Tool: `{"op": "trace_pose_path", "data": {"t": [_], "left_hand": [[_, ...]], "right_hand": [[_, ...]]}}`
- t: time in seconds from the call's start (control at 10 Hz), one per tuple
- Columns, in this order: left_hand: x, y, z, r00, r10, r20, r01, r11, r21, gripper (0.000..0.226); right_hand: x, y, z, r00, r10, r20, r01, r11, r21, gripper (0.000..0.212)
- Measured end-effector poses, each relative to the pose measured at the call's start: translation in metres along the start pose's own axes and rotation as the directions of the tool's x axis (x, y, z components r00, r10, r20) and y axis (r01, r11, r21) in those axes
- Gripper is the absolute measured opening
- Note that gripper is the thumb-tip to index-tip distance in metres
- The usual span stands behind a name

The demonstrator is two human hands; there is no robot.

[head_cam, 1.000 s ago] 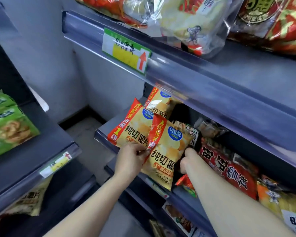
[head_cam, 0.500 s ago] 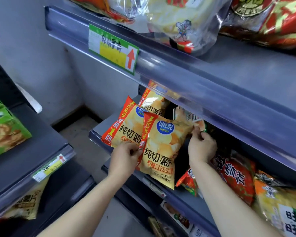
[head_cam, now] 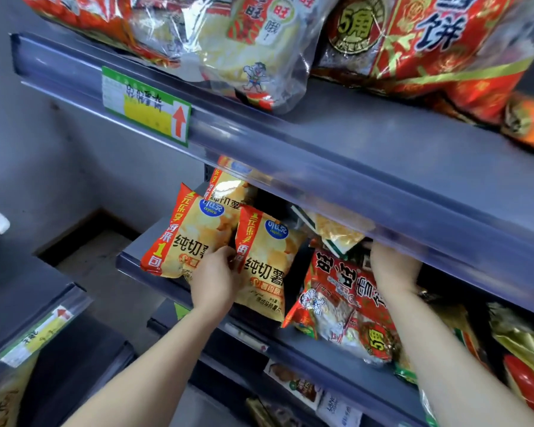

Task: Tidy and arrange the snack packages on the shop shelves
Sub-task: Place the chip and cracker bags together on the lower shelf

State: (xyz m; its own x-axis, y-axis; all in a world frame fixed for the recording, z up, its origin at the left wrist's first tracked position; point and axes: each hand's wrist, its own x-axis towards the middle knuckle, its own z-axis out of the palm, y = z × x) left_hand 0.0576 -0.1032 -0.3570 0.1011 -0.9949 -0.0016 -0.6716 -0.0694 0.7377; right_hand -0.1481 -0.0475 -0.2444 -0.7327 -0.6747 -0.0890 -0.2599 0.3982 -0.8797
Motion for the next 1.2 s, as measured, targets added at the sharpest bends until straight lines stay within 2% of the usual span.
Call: {"op": "trace_pose_path", "data": {"t": [0.1, 0.2, 0.3, 0.4, 0.5, 0.7, 0.8, 1.0, 1.2], "left_hand": [[-0.008, 0.005, 0.001, 1.000, 0.029, -0.005, -0.029, 1.000, 0.007, 0.045], [-0.020, 0.016, -0.002, 0.996, 0.076, -0.043, -0.079, 0.994, -0.073, 0.043], [-0.039, 0.040, -0.008, 0.988, 0.145, -0.044, -0.151, 0.974, -0.172, 0.050], [-0.070, 0.067, -0.016, 0.979, 0.203, 0.022, -0.188, 0.936, -0.298, 0.037], [-0.104, 0.085, -0.014, 0.970, 0.236, 0.056, -0.205, 0.921, -0.332, 0.035], [-0.180, 0.135, 0.010, 0.973, 0.221, 0.071, -0.168, 0.883, -0.437, 0.017], [-0.211, 0.158, 0.028, 0.963, 0.257, 0.074, -0.210, 0.898, -0.387, 0.020], [-0.259, 0.198, 0.064, 0.937, 0.309, 0.163, -0.221, 0.886, -0.408, 0.022], [-0.291, 0.234, 0.099, 0.888, 0.366, 0.279, -0.223, 0.872, -0.435, 0.026]], "right_hand": [[0.015, 0.021, -0.008, 0.995, -0.069, 0.069, 0.076, 0.993, -0.092, 0.022], [0.011, 0.037, -0.015, 0.930, -0.352, 0.106, 0.364, 0.920, -0.143, 0.052], [0.001, 0.043, -0.028, 0.913, -0.373, 0.165, 0.385, 0.921, -0.050, 0.049], [-0.009, 0.049, -0.052, 0.903, -0.385, 0.193, 0.396, 0.918, -0.025, 0.030], [-0.018, 0.063, -0.084, 0.888, -0.416, 0.197, 0.426, 0.905, -0.008, 0.022], [-0.034, 0.101, -0.171, 0.904, -0.411, 0.117, 0.412, 0.911, 0.018, 0.031], [-0.038, 0.118, -0.215, 0.928, -0.359, 0.101, 0.355, 0.933, 0.054, 0.030], [-0.046, 0.154, -0.288, 0.970, -0.237, 0.055, 0.232, 0.969, 0.082, 0.007], [-0.054, 0.179, -0.345, 0.990, -0.120, -0.078, 0.126, 0.988, 0.087, 0.013]]}}
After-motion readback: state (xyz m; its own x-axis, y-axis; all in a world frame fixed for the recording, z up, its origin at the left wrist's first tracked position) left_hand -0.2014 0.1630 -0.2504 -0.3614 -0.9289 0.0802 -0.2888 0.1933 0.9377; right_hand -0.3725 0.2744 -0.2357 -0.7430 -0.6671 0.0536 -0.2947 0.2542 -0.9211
